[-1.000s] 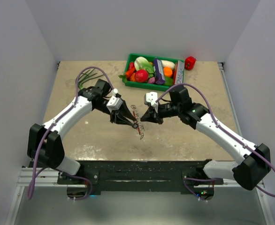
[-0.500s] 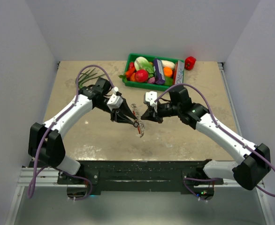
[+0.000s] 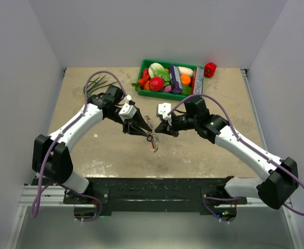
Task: Remove the keys from the keyring
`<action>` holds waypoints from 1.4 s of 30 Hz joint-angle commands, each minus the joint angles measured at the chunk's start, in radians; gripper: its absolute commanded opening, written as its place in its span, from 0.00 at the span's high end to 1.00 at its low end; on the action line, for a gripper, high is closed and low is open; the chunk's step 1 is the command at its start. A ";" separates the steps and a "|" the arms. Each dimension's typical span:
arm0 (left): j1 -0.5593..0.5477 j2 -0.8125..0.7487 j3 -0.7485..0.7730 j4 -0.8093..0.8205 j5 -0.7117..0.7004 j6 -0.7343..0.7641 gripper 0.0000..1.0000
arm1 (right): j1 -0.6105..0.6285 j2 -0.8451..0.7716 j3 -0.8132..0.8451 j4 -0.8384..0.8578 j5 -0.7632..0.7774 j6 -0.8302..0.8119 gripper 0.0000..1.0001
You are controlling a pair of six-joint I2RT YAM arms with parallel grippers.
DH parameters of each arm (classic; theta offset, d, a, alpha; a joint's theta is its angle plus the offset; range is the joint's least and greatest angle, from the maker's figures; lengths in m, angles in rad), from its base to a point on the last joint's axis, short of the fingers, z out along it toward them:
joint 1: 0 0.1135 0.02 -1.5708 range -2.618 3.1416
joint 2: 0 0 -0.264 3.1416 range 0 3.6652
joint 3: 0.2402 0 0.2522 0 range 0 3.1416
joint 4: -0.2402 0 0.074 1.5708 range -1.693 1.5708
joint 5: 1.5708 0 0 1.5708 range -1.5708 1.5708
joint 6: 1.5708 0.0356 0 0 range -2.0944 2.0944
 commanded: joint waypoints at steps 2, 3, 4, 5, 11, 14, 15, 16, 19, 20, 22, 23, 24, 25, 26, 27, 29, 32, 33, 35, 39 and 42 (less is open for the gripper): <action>0.005 0.010 0.038 -0.004 0.096 0.009 0.72 | 0.018 0.000 0.013 0.026 0.034 -0.027 1.00; 0.005 0.010 0.038 0.006 0.094 0.004 0.74 | 0.018 0.000 0.015 0.027 0.034 -0.027 1.00; 0.005 0.012 0.037 0.012 0.090 -0.011 0.78 | 0.018 -0.003 0.015 0.029 0.037 -0.025 1.00; 0.003 0.012 0.034 0.019 0.085 -0.022 0.79 | 0.018 -0.006 0.015 0.030 0.039 -0.024 1.00; -0.003 -0.002 0.012 0.128 0.059 -0.122 0.90 | 0.018 -0.014 0.018 0.030 0.040 -0.023 1.00; -0.012 -0.027 -0.023 0.267 0.028 -0.249 0.89 | 0.019 -0.015 0.019 0.029 0.043 -0.023 1.00; -0.015 -0.037 -0.038 0.318 -0.005 -0.295 0.82 | 0.019 -0.017 0.019 0.026 0.045 -0.027 1.00; -0.020 -0.065 -0.058 0.378 -0.024 -0.404 0.82 | 0.018 -0.018 0.021 0.024 0.046 -0.027 1.00; -0.029 -0.106 -0.146 0.624 -0.071 -0.600 0.76 | 0.018 -0.022 0.022 0.023 0.049 -0.028 1.00; -0.029 -0.103 -0.143 0.619 -0.071 -0.605 0.75 | 0.018 -0.023 0.022 0.023 0.051 -0.028 1.00; -0.029 -0.097 -0.132 0.610 -0.070 -0.605 0.74 | 0.018 -0.023 0.022 0.023 0.055 -0.030 1.00; -0.029 -0.096 -0.129 0.609 -0.070 -0.606 0.74 | 0.018 -0.022 0.022 0.023 0.057 -0.030 1.00; -0.029 -0.096 -0.127 0.609 -0.076 -0.606 0.74 | 0.019 -0.025 0.021 0.023 0.059 -0.031 1.00; -0.029 -0.096 -0.126 0.607 -0.078 -0.608 0.74 | 0.018 -0.026 0.022 0.023 0.062 -0.030 1.00; -0.029 -0.096 -0.124 0.609 -0.084 -0.609 0.75 | 0.018 -0.026 0.021 0.024 0.063 -0.030 1.00; -0.029 -0.097 -0.124 0.609 -0.099 -0.611 0.76 | 0.018 -0.028 0.021 0.024 0.065 -0.030 1.00; -0.029 -0.102 -0.124 0.610 -0.110 -0.611 0.76 | 0.018 -0.031 0.021 0.024 0.071 -0.031 1.00; -0.029 -0.108 -0.124 0.612 -0.131 -0.617 0.76 | 0.018 -0.031 0.019 0.029 0.088 -0.031 1.00; -0.029 -0.108 -0.124 0.615 -0.146 -0.620 0.76 | 0.018 -0.031 0.019 0.030 0.091 -0.030 1.00; -0.029 -0.111 -0.124 0.619 -0.157 -0.629 0.76 | 0.019 -0.031 0.021 0.032 0.098 -0.030 1.00; -0.029 -0.116 -0.124 0.622 -0.188 -0.637 0.76 | 0.019 -0.032 0.018 0.039 0.117 -0.028 1.00; -0.029 -0.123 -0.123 0.625 -0.209 -0.645 0.76 | 0.018 -0.034 0.016 0.041 0.129 -0.027 1.00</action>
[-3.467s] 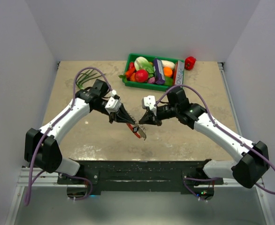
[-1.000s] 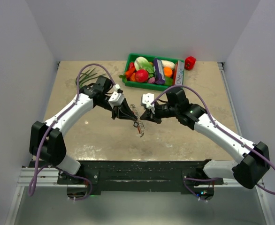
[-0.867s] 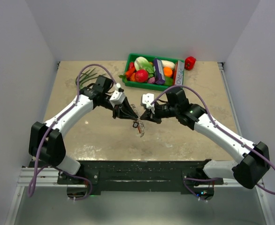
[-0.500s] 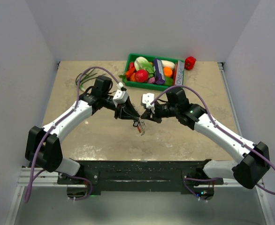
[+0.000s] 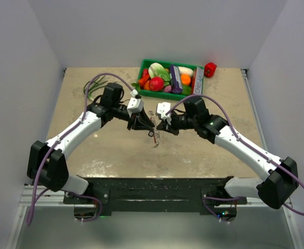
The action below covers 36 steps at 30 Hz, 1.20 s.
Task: Remove the keys from the keyring
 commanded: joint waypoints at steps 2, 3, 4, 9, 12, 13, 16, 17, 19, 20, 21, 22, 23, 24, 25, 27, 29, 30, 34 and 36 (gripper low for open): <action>-0.001 -0.040 0.013 0.044 -0.044 -0.026 0.76 | 0.007 -0.038 0.015 0.047 0.015 -0.006 1.00; -0.001 -0.040 0.013 0.044 -0.045 -0.028 0.76 | 0.006 -0.038 0.016 0.049 0.020 -0.004 1.00; -0.001 -0.040 0.013 0.041 -0.047 -0.028 0.75 | 0.006 -0.035 0.015 0.050 0.021 -0.004 1.00; -0.001 -0.040 0.019 0.022 -0.042 -0.014 0.70 | 0.006 -0.035 0.013 0.061 0.040 0.001 1.00; -0.001 -0.040 0.026 -0.005 -0.034 0.009 0.69 | 0.006 -0.034 0.012 0.066 0.050 0.004 1.00; -0.001 -0.040 0.028 -0.010 -0.034 0.011 0.69 | 0.006 -0.035 0.012 0.066 0.052 0.004 1.00; -0.001 -0.040 0.026 -0.018 -0.048 0.018 0.68 | 0.007 -0.037 0.012 0.064 0.053 0.005 1.00; -0.001 -0.040 0.028 -0.021 -0.057 0.021 0.68 | 0.007 -0.038 0.010 0.064 0.055 0.005 1.00; -0.001 -0.043 0.028 -0.027 -0.068 0.028 0.68 | 0.007 -0.040 0.012 0.064 0.057 0.004 1.00; -0.001 -0.046 0.029 -0.031 -0.079 0.037 0.68 | 0.006 -0.043 0.012 0.064 0.060 0.004 1.00; -0.001 -0.046 0.031 -0.036 -0.085 0.041 0.68 | 0.006 -0.043 0.012 0.064 0.060 0.004 1.00; -0.001 -0.047 0.031 -0.038 -0.091 0.041 0.67 | 0.007 -0.046 0.010 0.066 0.060 0.002 1.00; -0.001 -0.047 0.031 -0.036 -0.102 0.043 0.66 | 0.006 -0.046 0.010 0.066 0.060 0.002 1.00; -0.001 -0.049 0.031 -0.038 -0.108 0.045 0.66 | 0.007 -0.046 0.010 0.066 0.061 0.002 1.00; -0.001 -0.050 0.030 -0.038 -0.114 0.046 0.66 | 0.006 -0.046 0.010 0.066 0.060 0.002 1.00; -0.001 -0.050 0.028 -0.035 -0.123 0.045 0.66 | 0.006 -0.046 0.010 0.064 0.060 0.002 1.00; -0.001 -0.050 0.023 -0.018 -0.125 0.028 0.69 | 0.006 -0.046 0.010 0.064 0.058 0.002 1.00; -0.001 -0.049 0.019 -0.010 -0.123 0.020 0.71 | 0.007 -0.046 0.010 0.066 0.057 0.002 1.00; 0.000 -0.044 0.010 0.022 -0.120 -0.003 0.76 | 0.006 -0.045 0.012 0.066 0.052 0.004 1.00; -0.001 -0.041 0.007 0.031 -0.119 -0.011 0.77 | 0.006 -0.045 0.013 0.063 0.052 0.005 1.00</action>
